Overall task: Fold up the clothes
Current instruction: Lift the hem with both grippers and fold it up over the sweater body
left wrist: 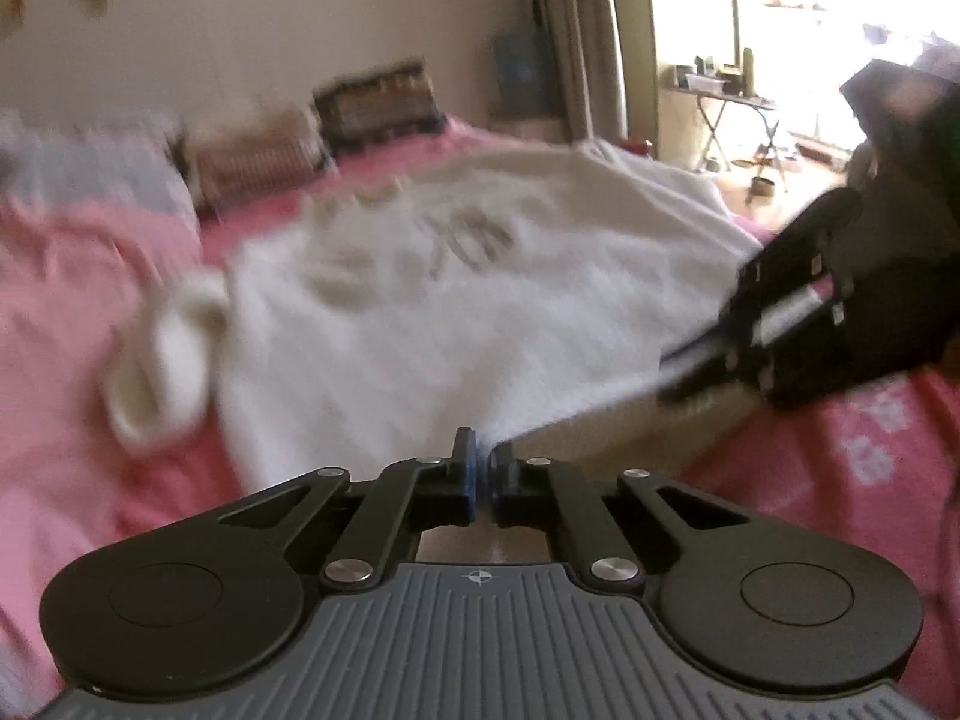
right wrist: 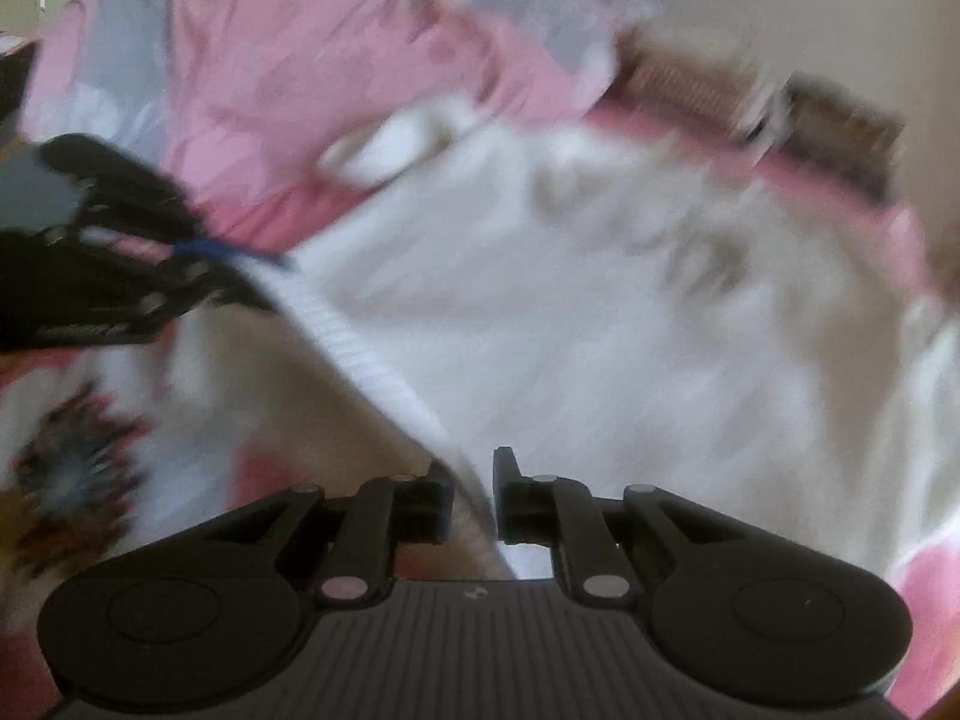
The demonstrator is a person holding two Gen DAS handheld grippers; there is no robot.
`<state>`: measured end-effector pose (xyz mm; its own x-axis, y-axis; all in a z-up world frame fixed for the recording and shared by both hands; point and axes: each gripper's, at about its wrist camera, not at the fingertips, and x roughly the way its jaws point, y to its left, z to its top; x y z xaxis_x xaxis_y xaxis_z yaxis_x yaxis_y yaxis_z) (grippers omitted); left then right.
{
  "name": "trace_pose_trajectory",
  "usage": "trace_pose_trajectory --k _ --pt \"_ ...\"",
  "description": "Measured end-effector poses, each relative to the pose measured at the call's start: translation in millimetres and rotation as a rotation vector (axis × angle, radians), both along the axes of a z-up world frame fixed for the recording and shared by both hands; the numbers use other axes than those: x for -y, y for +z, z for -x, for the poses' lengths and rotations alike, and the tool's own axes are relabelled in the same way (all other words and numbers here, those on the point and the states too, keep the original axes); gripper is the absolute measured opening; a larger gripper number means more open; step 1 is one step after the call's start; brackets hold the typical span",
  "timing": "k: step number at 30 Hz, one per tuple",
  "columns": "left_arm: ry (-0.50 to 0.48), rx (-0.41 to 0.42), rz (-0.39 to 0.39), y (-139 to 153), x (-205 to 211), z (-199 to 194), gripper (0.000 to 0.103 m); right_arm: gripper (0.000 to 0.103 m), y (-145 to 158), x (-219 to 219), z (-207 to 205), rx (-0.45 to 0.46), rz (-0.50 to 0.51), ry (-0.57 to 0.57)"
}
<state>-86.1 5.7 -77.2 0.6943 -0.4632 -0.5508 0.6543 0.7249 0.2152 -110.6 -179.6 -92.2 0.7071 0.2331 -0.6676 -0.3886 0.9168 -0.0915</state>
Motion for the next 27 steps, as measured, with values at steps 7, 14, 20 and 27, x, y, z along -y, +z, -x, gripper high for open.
trace_pose_trajectory --k 7,14,20,27 --pt "-0.078 0.124 -0.15 -22 10 10 0.004 0.011 7 -12 9 0.273 0.129 0.017" --pt "-0.07 -0.043 -0.138 -40 1 -1 0.008 0.014 -28 -12 11 0.019 0.146 0.207" --pt "-0.081 0.058 -0.207 -43 13 -8 0.008 0.012 -38 -24 3 0.078 0.297 0.277" --pt "-0.005 0.218 -0.202 -35 16 -26 0.006 0.012 -49 -28 -22 0.395 0.508 0.098"
